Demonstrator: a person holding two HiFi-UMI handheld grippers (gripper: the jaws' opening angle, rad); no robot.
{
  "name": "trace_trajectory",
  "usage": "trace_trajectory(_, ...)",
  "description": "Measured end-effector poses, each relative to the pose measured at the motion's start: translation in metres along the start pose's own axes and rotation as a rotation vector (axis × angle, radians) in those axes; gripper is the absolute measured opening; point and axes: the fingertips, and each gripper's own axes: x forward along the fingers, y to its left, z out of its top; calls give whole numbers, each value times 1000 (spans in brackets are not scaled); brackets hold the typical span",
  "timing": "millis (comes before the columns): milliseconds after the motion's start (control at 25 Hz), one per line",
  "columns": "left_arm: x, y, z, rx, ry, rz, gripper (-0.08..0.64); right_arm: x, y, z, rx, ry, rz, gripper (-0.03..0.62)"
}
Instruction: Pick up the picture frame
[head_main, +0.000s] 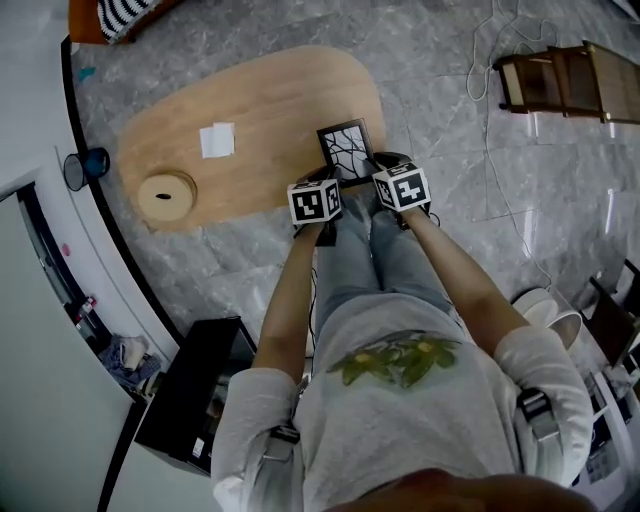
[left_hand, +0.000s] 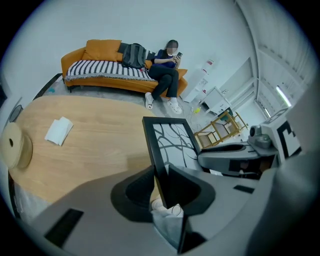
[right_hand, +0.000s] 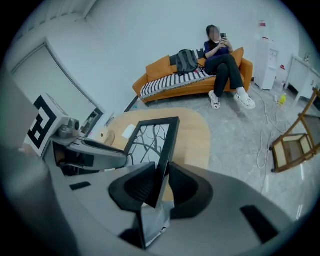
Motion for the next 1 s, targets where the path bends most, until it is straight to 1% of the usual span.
trace_trajectory(160,-23,-7,7,-19,-40,-15,98,-22,13,14,-22,-42,2,92)
trace_trajectory(440,-63,-21,16,1,-92,-24,98,-56,34,25,-23,-88,20,92)
trace_trajectory(640,-85,-34,18,-19,-139,-45,98,-80,44,33,-61,-115,25,92)
trace_trajectory(1000,-128,-57,27,8,-240,-31,98,-122,62,46,-135,-176,31,94)
